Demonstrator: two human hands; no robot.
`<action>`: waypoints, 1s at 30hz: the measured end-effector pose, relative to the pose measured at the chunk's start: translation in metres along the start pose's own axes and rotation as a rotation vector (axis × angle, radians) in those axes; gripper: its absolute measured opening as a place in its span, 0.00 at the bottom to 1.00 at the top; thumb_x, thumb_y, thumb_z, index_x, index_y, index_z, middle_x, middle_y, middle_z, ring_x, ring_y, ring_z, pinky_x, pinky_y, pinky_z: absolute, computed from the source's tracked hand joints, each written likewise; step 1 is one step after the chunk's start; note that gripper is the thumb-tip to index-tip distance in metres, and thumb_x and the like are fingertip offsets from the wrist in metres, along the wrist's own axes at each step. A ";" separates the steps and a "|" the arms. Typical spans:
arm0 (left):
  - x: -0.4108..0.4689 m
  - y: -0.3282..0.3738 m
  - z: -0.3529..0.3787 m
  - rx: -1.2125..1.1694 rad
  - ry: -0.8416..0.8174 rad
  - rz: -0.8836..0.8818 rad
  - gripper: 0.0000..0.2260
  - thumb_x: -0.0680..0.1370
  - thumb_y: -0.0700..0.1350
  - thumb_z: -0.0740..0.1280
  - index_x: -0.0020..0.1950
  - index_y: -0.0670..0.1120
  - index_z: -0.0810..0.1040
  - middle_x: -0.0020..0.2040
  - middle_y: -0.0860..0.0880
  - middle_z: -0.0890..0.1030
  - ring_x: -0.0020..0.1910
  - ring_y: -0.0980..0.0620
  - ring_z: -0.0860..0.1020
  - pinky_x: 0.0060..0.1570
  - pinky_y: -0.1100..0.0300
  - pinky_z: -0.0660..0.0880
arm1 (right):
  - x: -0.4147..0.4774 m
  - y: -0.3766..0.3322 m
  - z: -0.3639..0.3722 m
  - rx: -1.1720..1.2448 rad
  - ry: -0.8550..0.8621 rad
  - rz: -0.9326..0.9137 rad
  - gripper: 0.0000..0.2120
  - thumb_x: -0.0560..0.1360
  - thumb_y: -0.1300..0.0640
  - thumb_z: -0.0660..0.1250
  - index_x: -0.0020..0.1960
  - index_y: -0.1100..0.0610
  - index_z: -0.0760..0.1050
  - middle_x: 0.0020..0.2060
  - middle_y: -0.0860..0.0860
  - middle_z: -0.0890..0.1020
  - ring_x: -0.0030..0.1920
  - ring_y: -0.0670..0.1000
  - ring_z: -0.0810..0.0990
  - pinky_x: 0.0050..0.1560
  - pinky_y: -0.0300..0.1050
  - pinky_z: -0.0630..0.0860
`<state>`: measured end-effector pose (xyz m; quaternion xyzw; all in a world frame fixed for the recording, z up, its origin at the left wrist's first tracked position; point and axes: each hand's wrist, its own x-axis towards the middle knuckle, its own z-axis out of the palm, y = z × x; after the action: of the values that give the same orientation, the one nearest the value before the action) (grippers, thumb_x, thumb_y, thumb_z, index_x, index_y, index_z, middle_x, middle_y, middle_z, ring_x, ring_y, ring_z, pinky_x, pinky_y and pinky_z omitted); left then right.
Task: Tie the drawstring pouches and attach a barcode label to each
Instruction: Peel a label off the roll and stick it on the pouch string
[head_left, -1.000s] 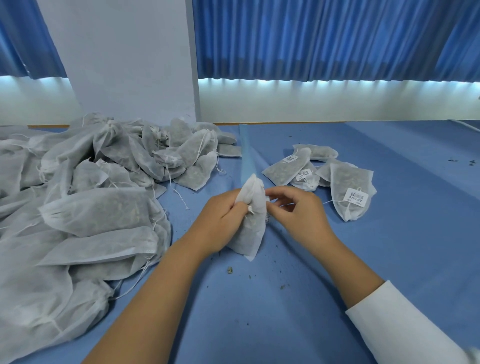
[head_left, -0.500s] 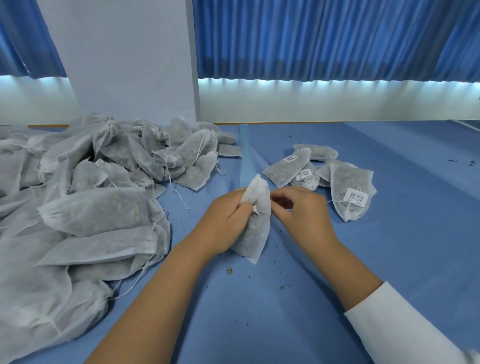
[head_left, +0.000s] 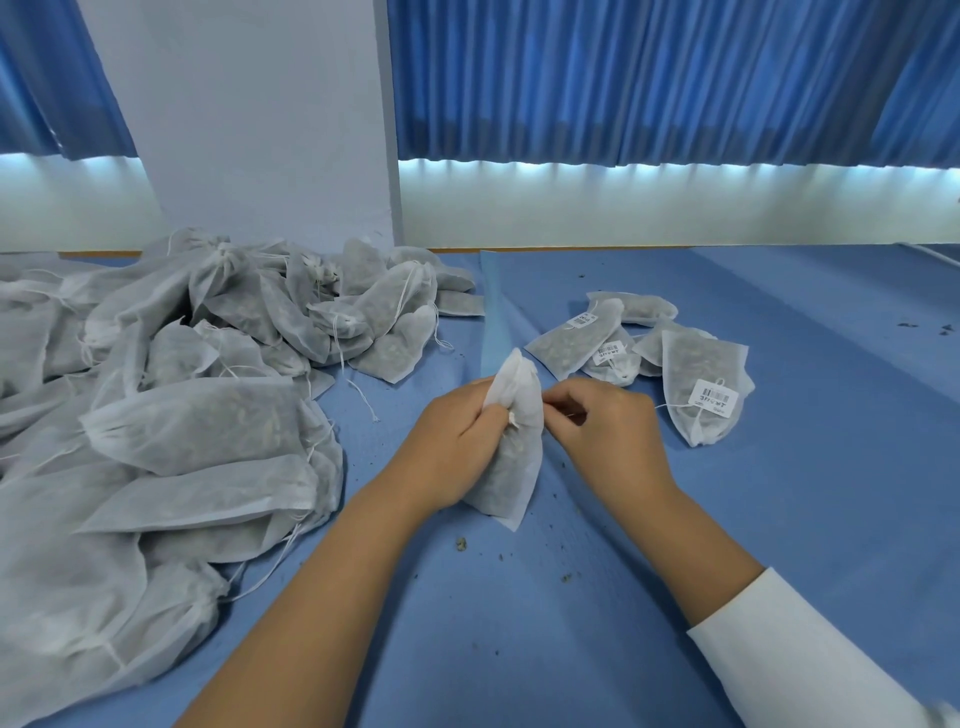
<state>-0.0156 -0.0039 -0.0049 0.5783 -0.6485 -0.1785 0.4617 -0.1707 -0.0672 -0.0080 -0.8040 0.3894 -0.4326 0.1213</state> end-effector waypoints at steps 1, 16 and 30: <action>0.000 0.000 0.000 0.003 -0.001 -0.001 0.16 0.78 0.50 0.53 0.32 0.62 0.70 0.33 0.67 0.75 0.35 0.67 0.72 0.36 0.75 0.65 | 0.000 0.000 0.000 0.002 -0.006 0.001 0.03 0.74 0.57 0.73 0.46 0.57 0.84 0.39 0.48 0.85 0.40 0.47 0.82 0.45 0.42 0.78; 0.002 -0.006 -0.001 -0.094 -0.046 -0.158 0.25 0.72 0.58 0.53 0.54 0.42 0.78 0.51 0.48 0.83 0.47 0.52 0.78 0.51 0.54 0.75 | 0.004 0.000 -0.019 0.019 -0.294 -0.107 0.02 0.76 0.59 0.66 0.45 0.57 0.74 0.47 0.51 0.75 0.51 0.51 0.73 0.56 0.51 0.73; 0.003 -0.001 -0.005 -0.300 -0.048 -0.313 0.15 0.69 0.50 0.56 0.50 0.48 0.77 0.49 0.53 0.76 0.48 0.55 0.73 0.51 0.56 0.67 | 0.009 0.001 -0.025 0.465 -0.065 0.152 0.07 0.77 0.64 0.66 0.45 0.54 0.71 0.40 0.42 0.78 0.44 0.44 0.78 0.50 0.48 0.79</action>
<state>-0.0108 -0.0052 -0.0017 0.5924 -0.5280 -0.3562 0.4934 -0.1874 -0.0710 0.0120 -0.7365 0.3347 -0.4741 0.3476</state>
